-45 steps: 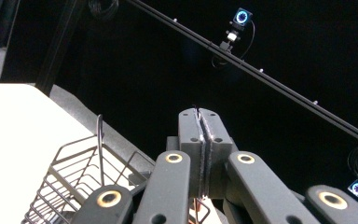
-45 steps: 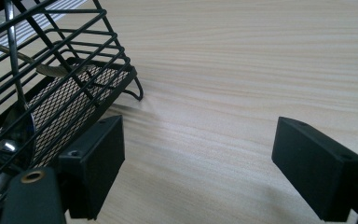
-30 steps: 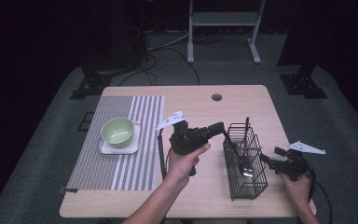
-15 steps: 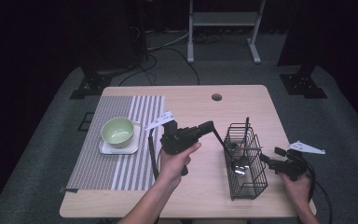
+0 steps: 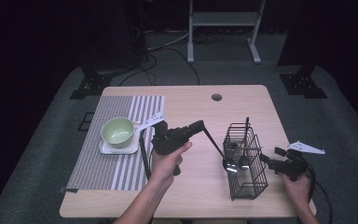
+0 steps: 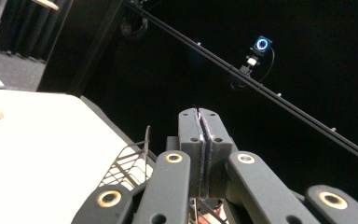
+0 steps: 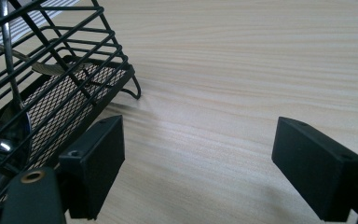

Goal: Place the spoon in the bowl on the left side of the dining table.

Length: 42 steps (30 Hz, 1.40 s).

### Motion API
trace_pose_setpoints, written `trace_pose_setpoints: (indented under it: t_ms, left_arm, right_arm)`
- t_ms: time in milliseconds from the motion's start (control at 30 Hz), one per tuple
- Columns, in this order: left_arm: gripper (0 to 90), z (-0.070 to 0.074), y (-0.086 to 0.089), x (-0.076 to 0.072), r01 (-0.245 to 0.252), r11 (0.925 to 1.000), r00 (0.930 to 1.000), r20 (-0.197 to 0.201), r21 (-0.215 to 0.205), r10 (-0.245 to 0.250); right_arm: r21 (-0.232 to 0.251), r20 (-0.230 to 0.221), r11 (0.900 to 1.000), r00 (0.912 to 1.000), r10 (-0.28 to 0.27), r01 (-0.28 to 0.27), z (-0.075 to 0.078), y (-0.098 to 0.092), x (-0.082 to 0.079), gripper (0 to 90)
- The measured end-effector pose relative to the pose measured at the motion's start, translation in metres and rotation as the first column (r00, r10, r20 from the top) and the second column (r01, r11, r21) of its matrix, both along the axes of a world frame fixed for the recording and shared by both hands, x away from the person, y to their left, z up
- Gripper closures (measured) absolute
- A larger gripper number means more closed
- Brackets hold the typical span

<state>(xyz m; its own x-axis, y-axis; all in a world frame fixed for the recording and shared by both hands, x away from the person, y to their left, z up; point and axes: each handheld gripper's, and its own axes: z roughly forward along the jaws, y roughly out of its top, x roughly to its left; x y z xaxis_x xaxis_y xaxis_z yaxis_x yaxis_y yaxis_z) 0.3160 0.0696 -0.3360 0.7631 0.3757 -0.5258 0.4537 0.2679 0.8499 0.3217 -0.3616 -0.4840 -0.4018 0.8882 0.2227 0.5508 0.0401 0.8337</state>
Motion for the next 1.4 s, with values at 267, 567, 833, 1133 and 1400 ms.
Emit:
trace_pose_setpoints:
  t_ms: [267, 567, 833, 1133, 1400]
  left_arm:
    - [89.3, -0.007, 0.012, 0.001, -0.029, 0.9995, 0.9996, -0.005, 0.01, 0.029]
    - [89.3, -0.017, 0.028, 0.005, -0.075, 0.997, 0.997, -0.019, 0.019, 0.075]
    - [89.2, -0.029, 0.046, 0.009, -0.116, 0.9932, 0.992, -0.048, 0.011, 0.116]
    - [89.2, -0.037, 0.059, 0.011, -0.144, 0.9895, 0.9875, -0.064, 0.01, 0.144]
    - [89.2, -0.042, 0.07, 0.012, -0.177, 0.9841, 0.9816, -0.07, 0.007, 0.177]
  right_arm:
    - [-0.003, -0.001, 1.0, 1.0, 0.0, 0.0, 0.0, 0.0, 0.0, 16.0]
    - [-0.006, -0.002, 1.0, 1.0, 0.0, 0.0, 0.0, 0.001, 0.0, 16.0]
    - [-0.012, -0.001, 1.0, 1.0, -0.001, 0.001, 0.0, 0.001, 0.0, 16.0]
    - [-0.017, -0.001, 1.0, 1.0, -0.004, 0.003, 0.0, 0.002, 0.0, 16.0]
    - [-0.019, -0.002, 1.0, 1.0, -0.005, 0.005, 0.0, 0.002, 0.0, 16.0]
